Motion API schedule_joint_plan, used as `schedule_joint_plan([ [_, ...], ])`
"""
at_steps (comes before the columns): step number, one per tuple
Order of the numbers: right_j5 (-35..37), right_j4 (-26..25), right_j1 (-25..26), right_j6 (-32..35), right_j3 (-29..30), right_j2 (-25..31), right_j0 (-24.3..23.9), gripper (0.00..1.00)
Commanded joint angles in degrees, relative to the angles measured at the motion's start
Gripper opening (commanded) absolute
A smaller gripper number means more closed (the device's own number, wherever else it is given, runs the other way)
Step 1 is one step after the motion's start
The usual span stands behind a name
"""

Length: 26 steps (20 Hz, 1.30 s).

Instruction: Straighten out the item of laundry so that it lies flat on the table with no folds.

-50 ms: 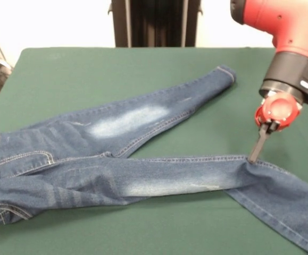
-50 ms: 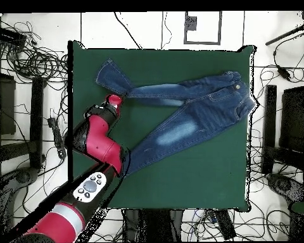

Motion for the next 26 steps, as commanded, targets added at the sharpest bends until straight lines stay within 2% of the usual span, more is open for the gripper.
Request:
schedule_joint_plan([
  [1,0.79,2.0,-0.39,3.44,3.72,4.47,2.36,0.0],
  [13,1.93,6.04,0.68,1.57,3.66,3.2,4.44,0.0],
  [16,1.97,5.28,0.57,1.77,3.69,3.51,4.39,0.0],
  [20,3.88,9.4,2.2,-0.82,3.55,1.5,6.67,0.0],
  [26,2.23,8.94,3.04,0.6,3.43,1.83,7.02,0.0],
])
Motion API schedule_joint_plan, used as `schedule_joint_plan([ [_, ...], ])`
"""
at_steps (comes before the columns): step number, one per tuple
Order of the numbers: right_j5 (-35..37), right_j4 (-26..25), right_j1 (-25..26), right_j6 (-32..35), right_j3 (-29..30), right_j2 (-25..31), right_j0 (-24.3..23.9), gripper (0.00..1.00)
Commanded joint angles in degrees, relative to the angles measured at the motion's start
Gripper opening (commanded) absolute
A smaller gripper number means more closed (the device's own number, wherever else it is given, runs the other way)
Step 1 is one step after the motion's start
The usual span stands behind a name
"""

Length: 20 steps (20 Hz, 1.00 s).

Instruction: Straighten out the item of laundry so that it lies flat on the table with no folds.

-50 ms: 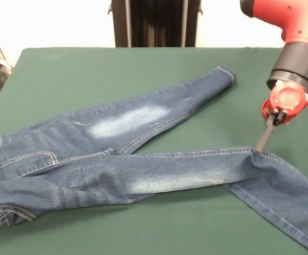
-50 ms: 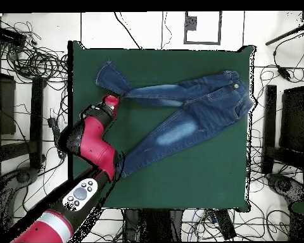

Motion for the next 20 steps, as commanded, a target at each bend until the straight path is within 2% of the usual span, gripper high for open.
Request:
schedule_joint_plan([
  [1,1.78,1.36,1.48,1.09,3.02,5.31,2.72,0.0],
  [6,0.66,-1.57,0.79,3.17,3.95,5.93,2.28,0.0],
  [11,-1.62,-6.66,-0.39,6.54,4.93,7.52,0.78,0.0],
  [20,-4.29,-8.89,-0.12,8.78,5.78,8.63,0.52,0.0],
])
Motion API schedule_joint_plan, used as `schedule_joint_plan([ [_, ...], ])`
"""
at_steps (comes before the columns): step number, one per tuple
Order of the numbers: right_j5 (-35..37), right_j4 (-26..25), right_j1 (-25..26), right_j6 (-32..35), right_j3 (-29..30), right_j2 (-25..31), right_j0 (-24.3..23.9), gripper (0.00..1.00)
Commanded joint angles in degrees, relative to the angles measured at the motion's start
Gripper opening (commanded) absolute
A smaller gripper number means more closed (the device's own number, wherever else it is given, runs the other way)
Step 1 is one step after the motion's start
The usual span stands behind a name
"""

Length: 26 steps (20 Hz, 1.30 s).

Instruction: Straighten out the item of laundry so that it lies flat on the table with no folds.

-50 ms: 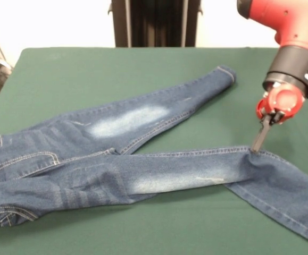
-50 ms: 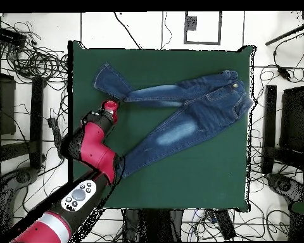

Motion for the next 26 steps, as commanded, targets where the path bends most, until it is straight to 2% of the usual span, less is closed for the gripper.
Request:
schedule_joint_plan([
  [1,-2.28,-3.37,-0.73,8.84,4.44,8.75,0.3,0.0],
  [11,-3.03,-4.66,0.04,7.6,4.02,9.39,-0.52,0.0],
  [12,-2.61,-4.24,0.12,6.8,4.0,9.32,-0.44,1.0],
  [21,-1.74,-4.56,-0.19,6.64,4.21,9.76,-0.83,1.0],
  [23,-3.56,-10.1,-1.5,10.0,4.4,11.82,-3.26,1.0],
  [25,-2.67,-10.83,-1.72,9.15,4.51,12.19,-3.85,1.0],
  [26,-2.41,-12.95,-2.47,9.75,4.78,13.34,-5.09,1.0],
])
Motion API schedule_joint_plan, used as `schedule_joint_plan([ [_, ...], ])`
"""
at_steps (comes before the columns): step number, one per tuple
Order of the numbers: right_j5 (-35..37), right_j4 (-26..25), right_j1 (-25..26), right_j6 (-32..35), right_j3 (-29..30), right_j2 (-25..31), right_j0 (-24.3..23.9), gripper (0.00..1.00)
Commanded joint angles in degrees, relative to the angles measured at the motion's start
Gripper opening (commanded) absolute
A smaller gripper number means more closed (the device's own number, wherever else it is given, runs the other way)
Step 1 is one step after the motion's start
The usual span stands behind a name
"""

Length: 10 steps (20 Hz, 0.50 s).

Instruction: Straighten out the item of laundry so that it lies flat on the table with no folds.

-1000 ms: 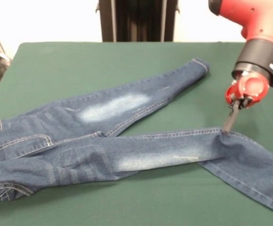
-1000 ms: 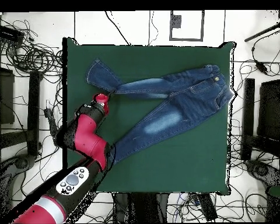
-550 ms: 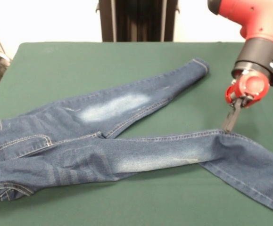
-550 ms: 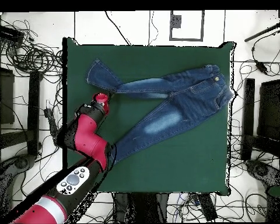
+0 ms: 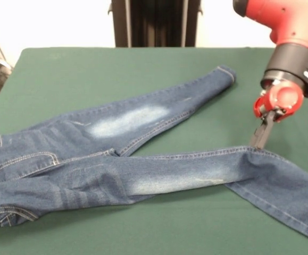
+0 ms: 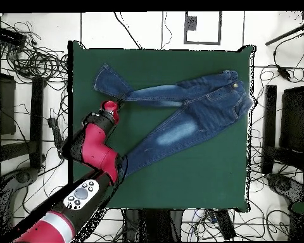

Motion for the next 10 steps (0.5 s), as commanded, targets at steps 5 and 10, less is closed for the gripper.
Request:
schedule_joint_plan([
  [5,4.79,-13.3,-4.21,8.47,5.89,16.72,-8.09,1.0],
  [10,11.33,-15.56,-7.11,6.23,7.58,20.95,-12.16,1.0],
])
